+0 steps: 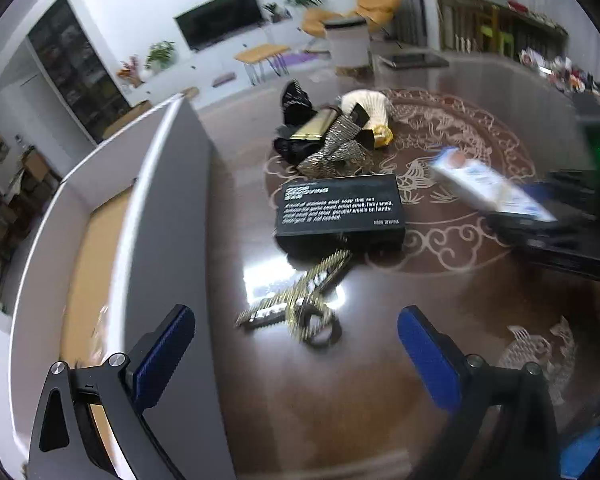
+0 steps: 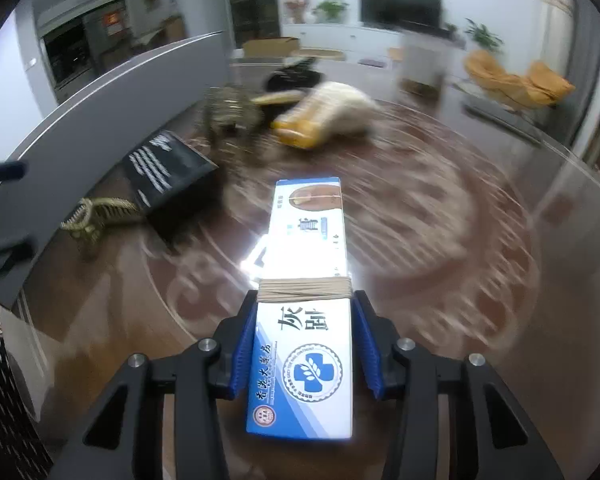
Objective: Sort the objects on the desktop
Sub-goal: 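Grasp the blue-and-white medicine box with right tool while left tool returns to the table, then lower left tool onto the gold rhinestone hair clip and close on it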
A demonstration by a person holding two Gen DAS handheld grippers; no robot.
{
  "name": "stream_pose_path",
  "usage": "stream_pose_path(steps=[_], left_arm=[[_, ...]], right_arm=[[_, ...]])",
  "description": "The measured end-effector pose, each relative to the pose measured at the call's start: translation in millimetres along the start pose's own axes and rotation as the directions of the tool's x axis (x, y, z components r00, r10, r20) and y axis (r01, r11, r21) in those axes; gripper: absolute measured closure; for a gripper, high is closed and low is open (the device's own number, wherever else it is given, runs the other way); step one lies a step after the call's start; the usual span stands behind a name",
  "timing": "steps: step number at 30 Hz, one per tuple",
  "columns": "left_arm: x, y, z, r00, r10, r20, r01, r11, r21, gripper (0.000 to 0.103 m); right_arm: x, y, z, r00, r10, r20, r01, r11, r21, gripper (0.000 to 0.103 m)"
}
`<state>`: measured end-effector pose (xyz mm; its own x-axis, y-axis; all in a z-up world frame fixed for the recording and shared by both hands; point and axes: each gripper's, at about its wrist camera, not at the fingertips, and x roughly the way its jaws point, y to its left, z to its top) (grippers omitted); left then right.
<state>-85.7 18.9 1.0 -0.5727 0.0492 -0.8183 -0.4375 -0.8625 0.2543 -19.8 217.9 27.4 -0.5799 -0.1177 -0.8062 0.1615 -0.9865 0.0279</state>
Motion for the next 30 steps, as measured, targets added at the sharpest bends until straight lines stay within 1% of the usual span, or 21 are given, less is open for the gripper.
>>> stream_pose_path(steps=[2, 4, 6, 7, 8, 9, 10, 11, 13, 15, 16, 17, 18, 20, 22, 25, 26, 27, 28, 29, 30], left_arm=[[19.5, -0.8, 8.0, 0.999, -0.021, -0.035, 0.021, 1.000, 0.013, 0.000], [40.8, -2.7, 9.6, 0.995, -0.037, -0.091, 0.038, 0.999, 0.015, 0.000], [55.5, -5.6, 4.3, 0.985, -0.063, -0.158, 0.062, 0.998, -0.007, 0.000], [58.6, -8.6, -0.1, 0.979, -0.101, -0.176, 0.097, 0.995, -0.029, 0.000], [57.0, -12.7, -4.3, 0.974, -0.139, -0.179, 0.133, 0.990, -0.044, 0.000], [53.0, -19.3, -8.6, 0.967, -0.187, -0.176, 0.181, 0.982, -0.050, 0.000], [47.7, -27.9, -12.8, 0.961, -0.216, -0.174, 0.212, 0.976, -0.038, 0.000], [41.4, -36.5, -16.8, 0.959, -0.232, -0.166, 0.232, 0.972, -0.015, 0.000], [31.7, -43.2, -22.5, 0.958, -0.251, -0.141, 0.253, 0.968, -0.006, 0.000], [22.0, -37.4, -23.9, 0.962, -0.255, -0.094, 0.252, 0.967, -0.047, 0.000], [18.5, -31.7, -22.1, 0.964, -0.257, -0.071, 0.252, 0.965, -0.070, 0.000], [16.9, -25.9, -19.4, 0.969, -0.242, -0.055, 0.237, 0.968, -0.086, 0.000], [16.7, -18.5, -14.1, 0.979, -0.201, -0.044, 0.196, 0.976, -0.095, 0.000], [19.0, -10.3, -6.8, 0.986, -0.164, -0.036, 0.160, 0.983, -0.094, 0.000], [28.5, -4.7, -1.3, 0.987, -0.156, -0.046, 0.152, 0.984, -0.090, 0.000], [54.0, -0.3, -3.4, 0.977, -0.169, -0.126, 0.157, 0.982, -0.100, 0.000], [60.3, -0.5, -6.4, 0.972, -0.185, -0.147, 0.170, 0.979, -0.109, 0.000], [56.9, 0.7, -10.5, 0.967, -0.218, -0.130, 0.201, 0.971, -0.129, 0.000], [53.7, -0.5, -13.7, 0.959, -0.255, -0.120, 0.238, 0.961, -0.141, 0.001], [48.3, -3.9, -16.8, 0.954, -0.283, -0.101, 0.269, 0.954, -0.135, 0.001], [43.0, -8.4, -20.2, 0.944, -0.319, -0.087, 0.308, 0.944, -0.119, 0.001]], right_arm=[[-7.5, -16.3, -10.8, 1.000, -0.002, 0.010, 0.002, 1.000, 0.031, 0.057], [-16.8, -25.4, -19.7, 0.999, 0.015, 0.034, -0.017, 0.998, 0.062, 0.057], [-21.1, -29.8, -26.2, 0.998, 0.019, 0.055, -0.023, 0.997, 0.074, 0.057], [-22.4, -30.4, -29.4, 0.998, 0.021, 0.059, -0.026, 0.997, 0.078, 0.057], [-31.9, -29.2, -34.9, 0.998, 0.026, 0.062, -0.032, 0.996, 0.085, 0.056], [-30.7, -30.7, -33.4, 0.997, 0.033, 0.063, -0.039, 0.995, 0.092, 0.056], [-29.7, -30.9, -33.0, 0.997, 0.037, 0.064, -0.043, 0.995, 0.095, 0.056], [-30.4, -29.5, -35.1, 0.997, 0.035, 0.064, -0.040, 0.995, 0.092, 0.056], [-31.5, -26.7, -36.2, 0.998, 0.032, 0.061, -0.037, 0.996, 0.082, 0.054], [-37.4, -23.3, -41.1, 0.998, 0.037, 0.059, -0.041, 0.997, 0.068, 0.047], [-37.0, -21.2, -41.3, 0.998, 0.035, 0.057, -0.039, 0.998, 0.057, 0.046], [-37.2, -18.9, -41.6, 0.998, 0.030, 0.054, -0.033, 0.998, 0.047, 0.043], [-36.2, -16.3, -41.5, 0.999, 0.022, 0.050, -0.023, 0.999, 0.034, 0.040], [-32.8, -9.3, -40.8, 0.999, -0.003, 0.039, 0.003, 1.000, 0.001, 0.037], [-30.9, -6.0, -40.5, 0.999, -0.016, 0.033, 0.017, 1.000, -0.016, 0.034], [-30.5, -7.1, -40.7, 0.999, -0.013, 0.033, 0.013, 1.000, -0.017, 0.033], [-30.7, -7.7, -40.9, 0.999, -0.009, 0.033, 0.010, 1.000, -0.015, 0.033], [-30.8, -8.0, -40.9, 0.999, -0.008, 0.034, 0.009, 1.000, -0.015, 0.033], [-30.9, -7.8, -41.1, 0.999, -0.010, 0.033, 0.010, 1.000, -0.016, 0.033], [-30.7, -7.5, -41.0, 0.999, -0.011, 0.033, 0.011, 1.000, -0.017, 0.033], [-31.0, -7.3, -41.2, 0.999, -0.013, 0.031, 0.014, 1.000, -0.021, 0.032]])
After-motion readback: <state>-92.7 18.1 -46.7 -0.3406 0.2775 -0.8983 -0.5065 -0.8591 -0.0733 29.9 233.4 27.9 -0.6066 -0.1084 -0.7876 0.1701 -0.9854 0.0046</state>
